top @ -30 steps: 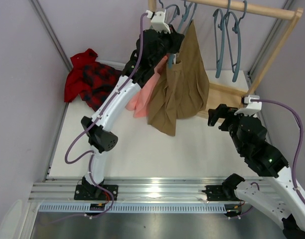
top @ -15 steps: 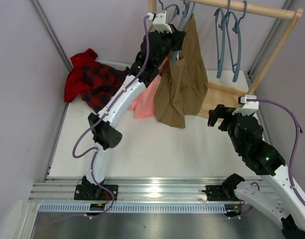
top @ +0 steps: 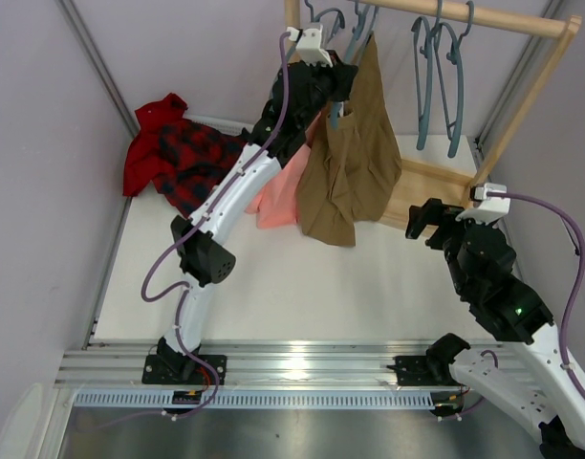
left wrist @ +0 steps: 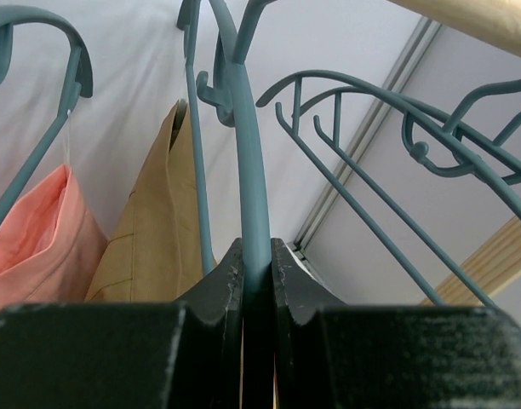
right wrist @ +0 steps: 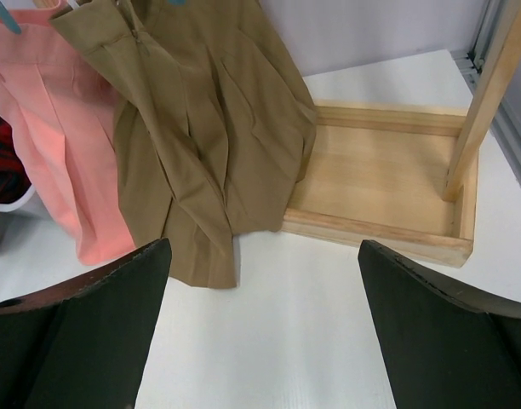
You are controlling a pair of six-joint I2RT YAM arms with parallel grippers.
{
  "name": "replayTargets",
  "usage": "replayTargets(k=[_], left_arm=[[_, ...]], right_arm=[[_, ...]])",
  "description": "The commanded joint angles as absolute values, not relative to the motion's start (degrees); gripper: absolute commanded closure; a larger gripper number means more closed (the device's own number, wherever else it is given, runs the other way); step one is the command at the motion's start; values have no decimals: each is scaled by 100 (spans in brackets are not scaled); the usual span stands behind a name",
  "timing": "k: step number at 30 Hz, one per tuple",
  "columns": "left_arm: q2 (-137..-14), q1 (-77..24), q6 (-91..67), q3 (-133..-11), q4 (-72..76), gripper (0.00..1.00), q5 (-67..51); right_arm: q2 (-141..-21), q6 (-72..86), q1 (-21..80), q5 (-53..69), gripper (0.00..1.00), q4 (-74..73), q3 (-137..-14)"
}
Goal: Place the skirt on the hanger
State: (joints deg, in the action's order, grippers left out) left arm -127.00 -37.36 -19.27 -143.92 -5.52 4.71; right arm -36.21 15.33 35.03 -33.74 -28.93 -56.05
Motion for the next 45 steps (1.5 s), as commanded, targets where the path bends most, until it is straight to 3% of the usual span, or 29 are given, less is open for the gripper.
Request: replayTargets(k=[1,4,7,8,11,19,26,29,34,40,45], left_arm=[[-12297,-3656,-1854,-14556,-202,99,255],[-11954,-3665,-1802,-14291,-333,86,202],[-11559,-3674,-1679,-14019,-404,55,176],[-11453,-3674,-1618,-13966,-430,35,115],[-11066,-3674,-1565,-13860,-553,12,62],[-9855,-3683,-1319,-13607,-1238,6,-413],[-8379,-3569,-747,-12424,-2872,1,561],[-7955,-2852,-1175,-11981,-3593,1,590],[-6638,-1804,-1485,-9559,-3771,1,53],[-5109,-1679,-1687,-7271,-3842,1,-228],[-3904,-1679,-2197,-5444,-3349,1,-28]], right_arm=[[-3630,1407,3472,-3498,1,-2611,-5590],[-3656,1424,3463,-3463,0,-2593,-5616],[-3648,1459,3463,-3428,1,-2575,-5625],[-3656,1468,3463,-3419,1,-2566,-5625],[-3630,1416,3463,-3498,0,-2540,-5730],[-3595,940,3463,-3341,1,-2803,-6695],[-3656,843,3463,-1882,1,-3252,-7128],[-3805,1071,3472,-1364,1,-3331,-7023],[-3946,1643,3472,-854,1,-3050,-6540],[-4131,2241,3489,-808,1,-2708,-6004],[-3534,2223,3516,-1019,1,-1908,-4976]])
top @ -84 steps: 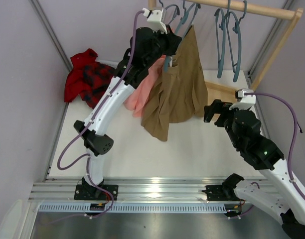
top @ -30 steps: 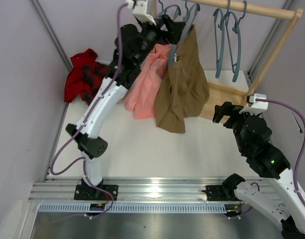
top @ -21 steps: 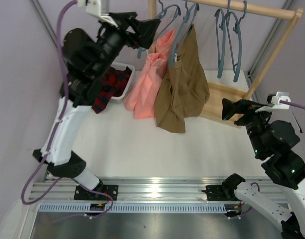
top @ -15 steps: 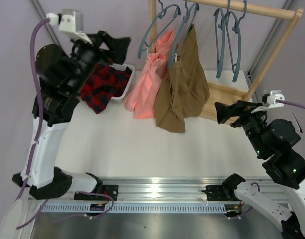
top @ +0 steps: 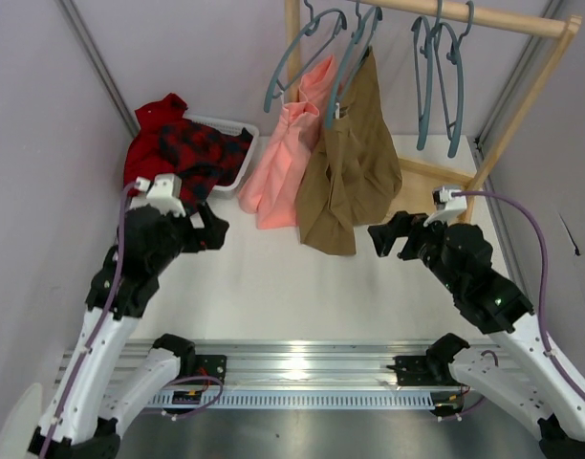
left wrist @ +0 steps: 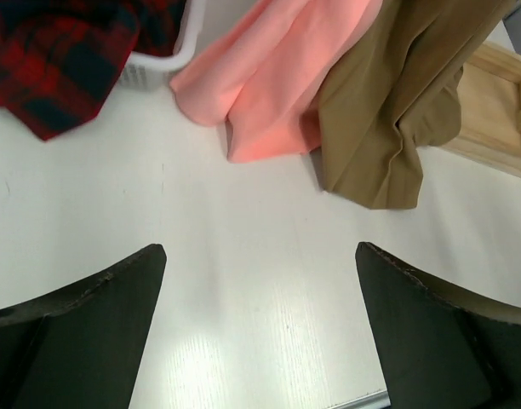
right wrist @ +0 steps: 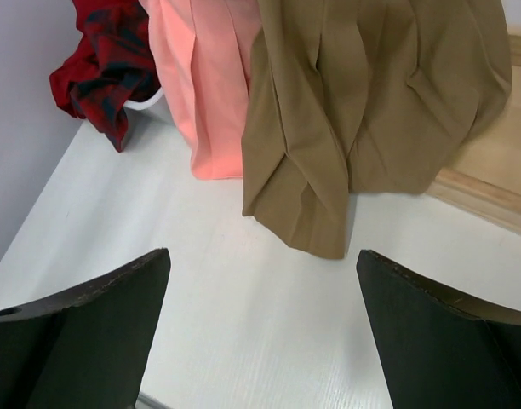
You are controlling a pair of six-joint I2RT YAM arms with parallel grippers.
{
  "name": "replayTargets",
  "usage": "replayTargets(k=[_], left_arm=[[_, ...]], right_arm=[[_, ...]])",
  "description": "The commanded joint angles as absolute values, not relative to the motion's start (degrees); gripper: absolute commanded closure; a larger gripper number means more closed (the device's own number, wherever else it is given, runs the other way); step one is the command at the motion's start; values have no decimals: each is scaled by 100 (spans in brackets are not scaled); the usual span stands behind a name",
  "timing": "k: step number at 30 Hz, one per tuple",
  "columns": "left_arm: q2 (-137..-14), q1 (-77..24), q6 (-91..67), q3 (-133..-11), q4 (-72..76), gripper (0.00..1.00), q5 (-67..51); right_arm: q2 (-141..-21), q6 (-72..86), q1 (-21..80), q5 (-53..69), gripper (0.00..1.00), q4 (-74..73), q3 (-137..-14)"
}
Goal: Place the skirt on the hanger
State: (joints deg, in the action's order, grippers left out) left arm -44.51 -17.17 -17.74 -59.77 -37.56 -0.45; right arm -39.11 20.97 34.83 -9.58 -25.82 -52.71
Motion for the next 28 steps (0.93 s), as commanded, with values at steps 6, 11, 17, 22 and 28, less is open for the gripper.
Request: replayTargets(k=[6,11,17,22,28], left_arm=[[-3314,-1679,-2522,-4272,-3323,1,405],[-3138,-1679,-2593,-3815,-2892,1,255],[-3278,-1687,-2426,-3946,-2909,1,282],[-3314,-1679,-2426,-3946,-2900,1,246],[-3182,-1679,-2479,-3929,-2892,1,325]], right_arm=[[-2717,2399,3516,-1861,1,-1582,-3745],[-2382,2522,3516,-1951,1,-1503,-3235],[-2461,2496,3516,-2039,1,-1248,-3173],[-2698,2531,3516,-2066,1,-1152,-3296],[-2804,2443,3507,-2109,1,-1108,-3349]])
